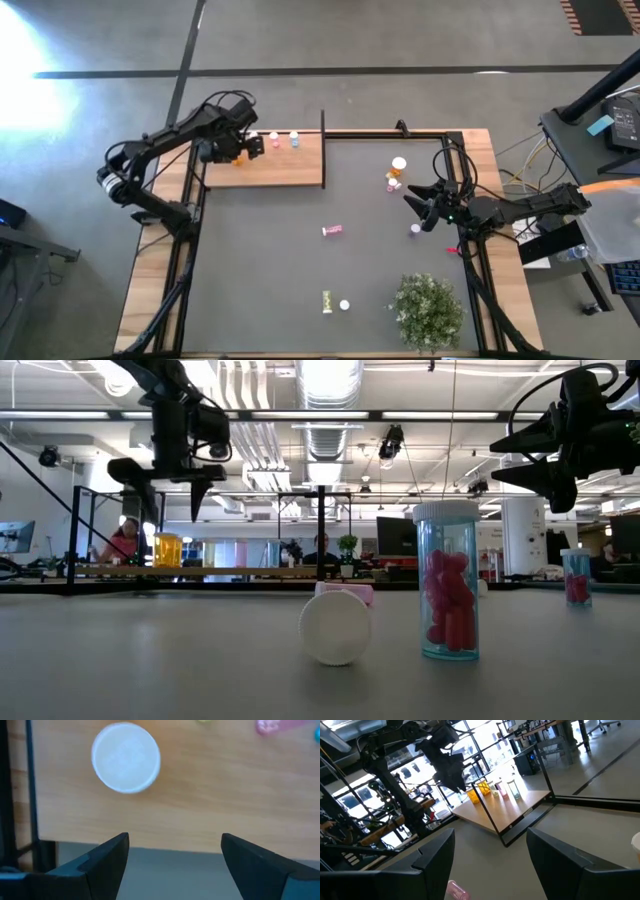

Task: Pick and place medicine bottles onto shelf by color
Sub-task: Put the bottom yellow pill bottle on the shelf aligned with the other yellow pill bottle

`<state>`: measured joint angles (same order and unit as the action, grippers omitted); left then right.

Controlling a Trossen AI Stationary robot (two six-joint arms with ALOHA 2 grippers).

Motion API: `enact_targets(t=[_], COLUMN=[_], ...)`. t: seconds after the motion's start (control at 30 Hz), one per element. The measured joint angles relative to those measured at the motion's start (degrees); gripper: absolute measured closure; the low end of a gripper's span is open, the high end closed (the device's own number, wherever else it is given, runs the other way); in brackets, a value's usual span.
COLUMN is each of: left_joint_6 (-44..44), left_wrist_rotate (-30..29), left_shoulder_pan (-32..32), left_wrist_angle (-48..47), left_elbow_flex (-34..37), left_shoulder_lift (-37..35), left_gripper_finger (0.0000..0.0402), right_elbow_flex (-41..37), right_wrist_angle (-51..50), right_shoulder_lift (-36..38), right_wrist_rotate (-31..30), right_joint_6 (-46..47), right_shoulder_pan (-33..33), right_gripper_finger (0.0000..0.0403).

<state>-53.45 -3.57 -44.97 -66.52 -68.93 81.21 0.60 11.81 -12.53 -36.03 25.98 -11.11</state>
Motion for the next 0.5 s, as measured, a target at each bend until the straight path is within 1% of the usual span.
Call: enact_targets(t=[0.13, 0.27, 0.5], left_joint_6=[-2.82, -8.13, -17.83], left_wrist_rotate=[-0.01, -0.01, -0.04], left_shoulder_pan=[3.39, 7.81, 17.44], left_wrist_angle=[-0.01, 0.08, 0.13], left_elbow_flex=[0.0, 0.12, 1.17], left_shoulder_lift=[-0.26, 0.15, 1.4], left_gripper_finger=[0.0102, 0.0102, 0.0102], right_elbow_flex=[0.0, 0.0, 0.0], right_wrist_angle=[-0.01, -0.02, -0.01], right_shoulder_lift=[0.0, 0.02, 0.0], right_wrist_rotate=[0.0, 0.0, 0.0], right_joint_6=[-0.01, -0.02, -0.01], right_shoulder_pan=[0.01, 0.0, 0.01], right_gripper_finger=[0.0165, 0.0165, 0.0165])
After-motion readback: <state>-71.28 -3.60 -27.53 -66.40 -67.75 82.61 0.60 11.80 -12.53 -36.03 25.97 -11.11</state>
